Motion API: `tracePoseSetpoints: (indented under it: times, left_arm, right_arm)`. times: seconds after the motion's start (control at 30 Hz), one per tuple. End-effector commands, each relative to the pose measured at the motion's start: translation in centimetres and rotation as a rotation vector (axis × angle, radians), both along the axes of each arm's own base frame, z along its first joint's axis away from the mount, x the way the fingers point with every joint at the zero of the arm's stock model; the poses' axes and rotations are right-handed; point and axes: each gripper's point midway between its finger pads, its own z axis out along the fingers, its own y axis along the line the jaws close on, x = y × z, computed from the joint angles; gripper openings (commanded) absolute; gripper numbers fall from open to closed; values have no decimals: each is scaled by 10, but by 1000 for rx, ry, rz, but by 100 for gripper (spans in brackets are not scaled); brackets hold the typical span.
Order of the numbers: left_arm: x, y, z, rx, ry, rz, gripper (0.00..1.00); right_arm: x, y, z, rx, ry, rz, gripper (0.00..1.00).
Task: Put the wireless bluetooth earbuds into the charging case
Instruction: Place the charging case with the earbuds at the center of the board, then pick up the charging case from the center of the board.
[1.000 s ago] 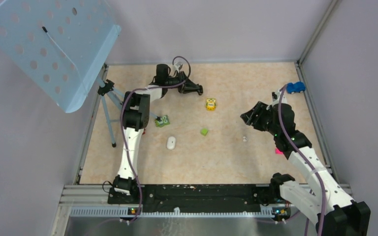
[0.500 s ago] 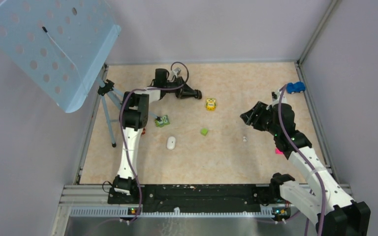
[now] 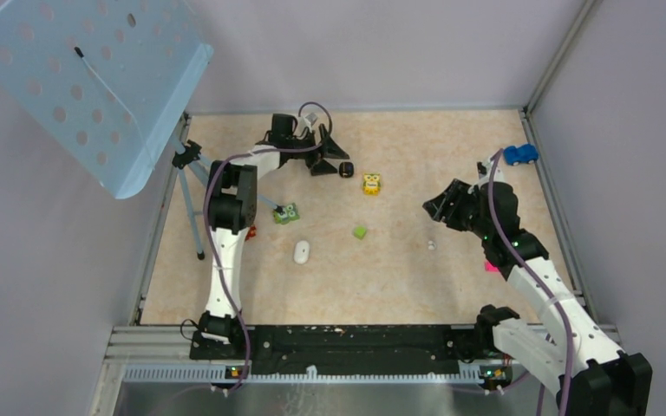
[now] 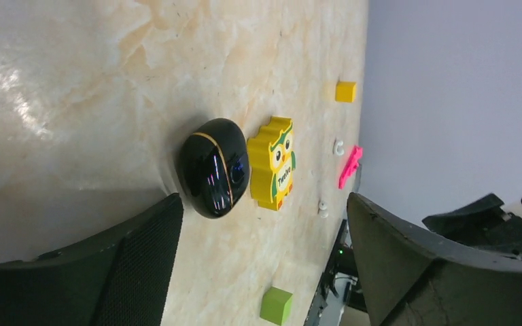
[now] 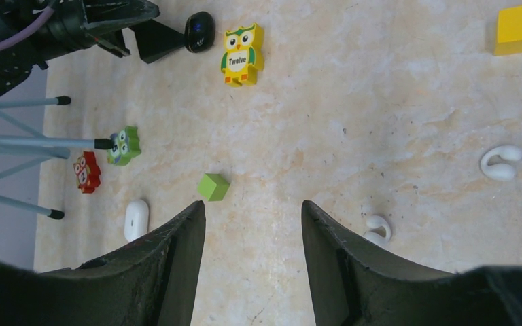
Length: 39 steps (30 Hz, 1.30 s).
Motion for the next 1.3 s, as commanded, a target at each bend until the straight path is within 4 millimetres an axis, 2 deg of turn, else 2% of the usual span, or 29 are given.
tracePoseSetpoints:
  times: [0.0, 0.1, 0.23, 0.33, 0.43, 0.5, 0.53, 0.57, 0.63, 0.8, 0.87, 1.0, 1.13, 1.27]
  left_arm:
    - [-3, 9, 32, 167, -127, 34, 95]
    - [-16, 6, 42, 277, -179, 24, 99]
    - [-50, 0, 45, 427, -221, -11, 99]
    - [-92, -13, 40, 609, -272, -62, 99]
    - [-139, -16, 28, 754, -283, -88, 99]
    - [-163, -2, 19, 838, -275, -66, 99]
    - [-171, 7, 22, 871, -284, -40, 99]
    - [-181, 16, 15, 909, -272, -33, 98]
    - [-198, 29, 19, 941, -278, -12, 98]
    - [-226, 89, 9, 1106, -254, 143, 99]
    - [-237, 106, 2, 1152, -230, 175, 99]
    - [-251, 106, -9, 1140, -189, 130, 99]
    - [-261, 108, -31, 1160, -135, 102, 99]
    - [-259, 103, -39, 1120, -141, 124, 99]
  right_arm:
    - [8, -2, 13, -21, -49, 2, 54]
    - [10, -2, 13, -28, -48, 4, 54]
    - [12, -1, 12, -31, -48, 9, 54]
    - [14, -1, 11, -39, -48, 12, 54]
    - [17, -5, 13, -75, -43, 5, 53]
    - [17, -8, 13, -94, -44, -4, 53]
    - [16, -9, 13, -98, -47, -9, 53]
    - [16, -10, 13, -96, -51, -13, 53]
    - [16, -10, 11, -86, -55, -19, 53]
    - [19, 0, 10, -50, -44, 13, 53]
    - [21, 2, 10, -41, -44, 19, 52]
    - [24, 7, 11, -24, -48, 37, 51]
    - [25, 12, 12, -10, -45, 56, 50]
    - [24, 15, 13, 1, -50, 75, 49]
